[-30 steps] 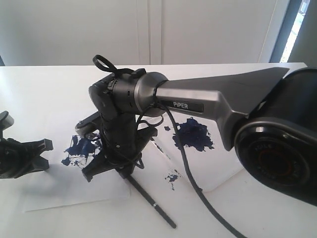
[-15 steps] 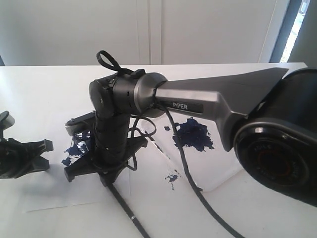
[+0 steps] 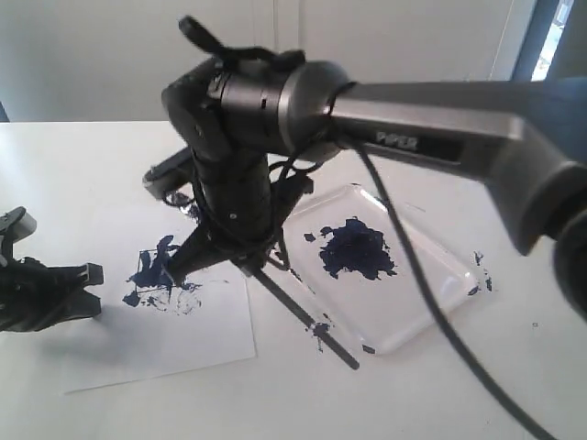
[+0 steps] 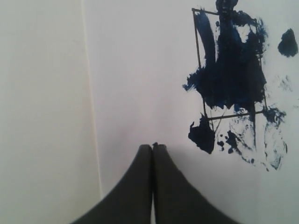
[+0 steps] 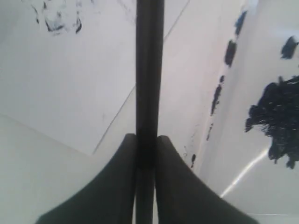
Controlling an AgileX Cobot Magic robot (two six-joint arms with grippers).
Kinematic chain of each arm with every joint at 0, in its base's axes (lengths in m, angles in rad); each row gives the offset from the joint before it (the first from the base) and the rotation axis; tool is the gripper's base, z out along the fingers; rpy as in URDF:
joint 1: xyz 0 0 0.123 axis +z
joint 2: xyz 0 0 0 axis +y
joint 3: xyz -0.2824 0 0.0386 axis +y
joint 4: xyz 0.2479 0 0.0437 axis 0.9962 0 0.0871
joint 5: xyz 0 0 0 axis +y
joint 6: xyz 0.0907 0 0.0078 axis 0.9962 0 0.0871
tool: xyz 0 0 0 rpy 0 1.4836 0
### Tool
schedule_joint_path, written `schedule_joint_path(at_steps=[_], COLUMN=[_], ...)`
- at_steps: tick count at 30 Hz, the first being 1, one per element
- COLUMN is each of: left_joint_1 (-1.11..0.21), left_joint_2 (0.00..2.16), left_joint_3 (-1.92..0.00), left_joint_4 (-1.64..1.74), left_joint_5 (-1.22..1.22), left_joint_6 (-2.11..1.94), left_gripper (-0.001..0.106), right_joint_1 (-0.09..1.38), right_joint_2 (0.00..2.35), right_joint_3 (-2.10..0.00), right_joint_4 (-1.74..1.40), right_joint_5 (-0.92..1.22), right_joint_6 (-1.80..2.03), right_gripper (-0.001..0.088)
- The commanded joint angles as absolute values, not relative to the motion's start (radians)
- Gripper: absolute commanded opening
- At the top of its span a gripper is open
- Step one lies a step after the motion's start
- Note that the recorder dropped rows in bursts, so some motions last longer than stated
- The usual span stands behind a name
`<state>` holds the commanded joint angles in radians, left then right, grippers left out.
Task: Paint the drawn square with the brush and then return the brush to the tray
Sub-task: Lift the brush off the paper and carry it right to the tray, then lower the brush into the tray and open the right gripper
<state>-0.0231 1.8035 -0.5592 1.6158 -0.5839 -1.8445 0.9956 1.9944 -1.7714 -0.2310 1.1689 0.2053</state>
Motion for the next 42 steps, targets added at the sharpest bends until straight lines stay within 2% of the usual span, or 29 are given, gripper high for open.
schedule_joint_path(at_steps=[8, 17, 23, 28, 34, 42], left_joint_1=[-0.023, -0.023, -0.023, -0.023, -0.023, -0.023], left_joint_2=[1.734, 1.498, 1.322, 1.152, 0.910, 0.613], left_joint_3=[-0.559, -0.559, -0.559, -0.559, -0.544, -0.495], left_joint_4=[1.555, 1.574, 1.618, 1.725, 1.744, 1.744], left_joint_5=[-0.639, -0.637, -0.662, -0.664, -0.691, -0.745], left_joint_6=[-1.773, -1.779, -1.830, -1.936, -2.039, -2.112], left_gripper=[0.000, 0.000, 0.000, 0.000, 0.000, 0.000], right_joint_1=[0.996, 0.996, 0.996, 0.996, 0.996, 0.996], right_joint_2=[1.856, 1.688, 1.644, 1.643, 1.643, 1.647], right_joint_3=[-1.564, -1.203, -0.984, -0.828, -0.737, -0.710], right_joint_4=[-0.362, -0.431, -0.594, -0.675, -0.824, -0.902], right_joint_5=[1.133, 0.885, 0.796, 0.625, 0.566, 0.575], right_joint_6=[0.333, 0.537, 0.795, 0.956, 1.190, 1.250], right_gripper=[0.0000, 0.0000, 0.0000, 0.0000, 0.0000, 0.0000])
